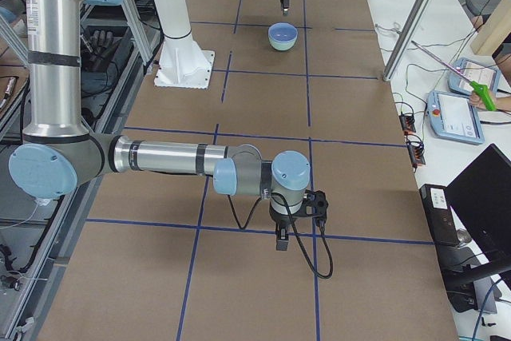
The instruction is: Stack blue bowl on green bowl
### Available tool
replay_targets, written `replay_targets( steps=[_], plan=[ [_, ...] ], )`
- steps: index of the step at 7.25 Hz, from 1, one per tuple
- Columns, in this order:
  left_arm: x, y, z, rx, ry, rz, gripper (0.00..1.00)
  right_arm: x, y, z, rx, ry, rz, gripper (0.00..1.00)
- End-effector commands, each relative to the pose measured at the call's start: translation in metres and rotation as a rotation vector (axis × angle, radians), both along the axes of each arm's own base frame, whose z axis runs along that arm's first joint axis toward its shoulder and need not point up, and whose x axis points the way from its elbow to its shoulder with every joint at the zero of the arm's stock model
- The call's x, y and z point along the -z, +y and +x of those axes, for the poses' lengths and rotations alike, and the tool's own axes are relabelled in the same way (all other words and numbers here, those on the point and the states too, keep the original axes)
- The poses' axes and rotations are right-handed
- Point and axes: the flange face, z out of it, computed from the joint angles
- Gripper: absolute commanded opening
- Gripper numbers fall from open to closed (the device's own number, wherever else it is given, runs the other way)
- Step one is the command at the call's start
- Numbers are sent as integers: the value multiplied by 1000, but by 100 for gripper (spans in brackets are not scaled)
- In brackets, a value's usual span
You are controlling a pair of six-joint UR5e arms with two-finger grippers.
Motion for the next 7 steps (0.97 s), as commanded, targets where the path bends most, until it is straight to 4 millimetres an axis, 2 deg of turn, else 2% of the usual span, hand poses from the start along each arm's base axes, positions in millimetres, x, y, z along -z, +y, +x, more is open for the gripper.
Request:
replay_targets(
  steps=[1, 2, 3, 4, 5, 6, 7],
  plan=[
    [2, -25, -68, -53, -131, 140, 100, 0, 0, 0, 0, 0, 0, 100],
    [0, -38, -114, -65, -189, 211, 100, 0, 0, 0, 0, 0, -1, 100],
    [-16, -58, -164, -86, -263, 269, 100, 0, 0, 0, 0, -1, 0, 100],
    [-49, -60, -209, -162, -335, 341, 100, 0, 0, 0, 0, 0, 0, 100],
    [-88, -76, -270, -154, -388, 340, 100, 0, 0, 0, 0, 0, -1, 100],
    [-135, -81, -310, -129, -408, 269, 100, 0, 0, 0, 0, -1, 0, 100],
    [-165, -82, -336, -118, -421, 232, 100, 0, 0, 0, 0, 0, 0, 100]
  ],
)
